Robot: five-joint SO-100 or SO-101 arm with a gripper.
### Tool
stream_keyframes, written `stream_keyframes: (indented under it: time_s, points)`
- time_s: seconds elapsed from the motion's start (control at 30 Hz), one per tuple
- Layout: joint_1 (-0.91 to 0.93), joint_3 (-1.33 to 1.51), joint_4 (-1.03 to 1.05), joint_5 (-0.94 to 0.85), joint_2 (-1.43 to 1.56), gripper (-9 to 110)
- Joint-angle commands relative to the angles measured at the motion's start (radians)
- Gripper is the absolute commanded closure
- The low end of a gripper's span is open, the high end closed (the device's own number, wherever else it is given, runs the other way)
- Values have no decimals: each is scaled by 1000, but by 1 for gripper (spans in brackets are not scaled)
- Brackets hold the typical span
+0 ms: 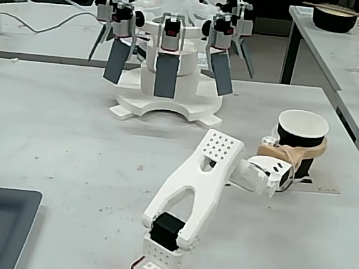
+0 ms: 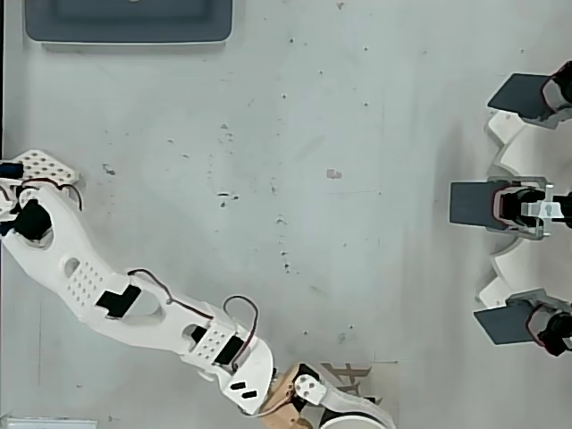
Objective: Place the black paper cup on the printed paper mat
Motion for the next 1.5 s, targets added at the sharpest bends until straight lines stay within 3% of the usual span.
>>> stream_keyframes:
  time_s: [0.0, 0.43, 0.83, 1.47]
  points:
    - [8, -43, -12, 8, 15, 89]
    - [15, -18, -25, 14, 55, 67]
    - [41, 204, -74, -2, 242, 49]
    - [46, 842, -250, -9, 707, 47]
